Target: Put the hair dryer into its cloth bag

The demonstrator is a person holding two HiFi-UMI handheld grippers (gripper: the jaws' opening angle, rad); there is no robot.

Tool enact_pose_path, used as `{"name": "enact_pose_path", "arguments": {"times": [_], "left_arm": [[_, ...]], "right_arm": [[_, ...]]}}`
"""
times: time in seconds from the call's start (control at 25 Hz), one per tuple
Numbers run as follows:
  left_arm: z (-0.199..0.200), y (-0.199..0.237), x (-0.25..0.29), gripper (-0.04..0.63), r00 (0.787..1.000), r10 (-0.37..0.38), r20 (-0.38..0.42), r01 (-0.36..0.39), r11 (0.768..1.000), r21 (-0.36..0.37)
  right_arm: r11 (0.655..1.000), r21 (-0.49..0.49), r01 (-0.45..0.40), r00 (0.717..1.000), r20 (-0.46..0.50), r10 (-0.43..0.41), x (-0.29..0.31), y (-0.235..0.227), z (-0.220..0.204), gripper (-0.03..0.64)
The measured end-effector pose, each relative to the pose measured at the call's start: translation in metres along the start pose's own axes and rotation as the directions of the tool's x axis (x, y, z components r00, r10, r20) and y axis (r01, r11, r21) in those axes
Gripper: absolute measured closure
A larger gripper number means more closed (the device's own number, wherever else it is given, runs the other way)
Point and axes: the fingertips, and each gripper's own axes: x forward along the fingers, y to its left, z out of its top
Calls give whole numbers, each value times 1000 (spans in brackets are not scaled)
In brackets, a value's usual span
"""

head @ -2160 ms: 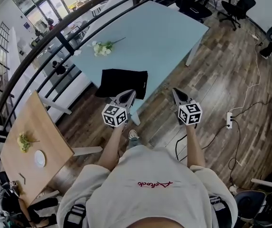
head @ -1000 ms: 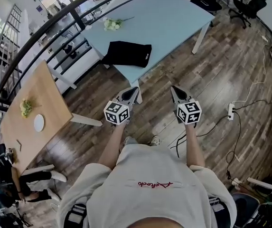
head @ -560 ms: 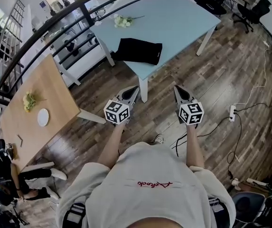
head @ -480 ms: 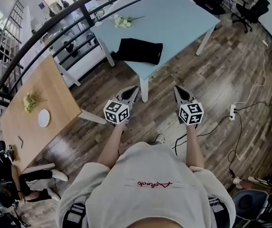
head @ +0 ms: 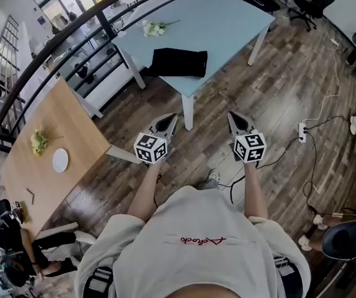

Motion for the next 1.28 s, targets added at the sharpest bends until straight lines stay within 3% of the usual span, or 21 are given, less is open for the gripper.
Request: {"name": "enact_pose_path", "arguments": {"times": [1.28], "left_arm": [[-20, -40, -66, 588, 999, -33, -12, 33, 999, 13]], "right_arm": [[998, 8, 60, 998, 12, -60, -72, 52, -18, 601]]}}
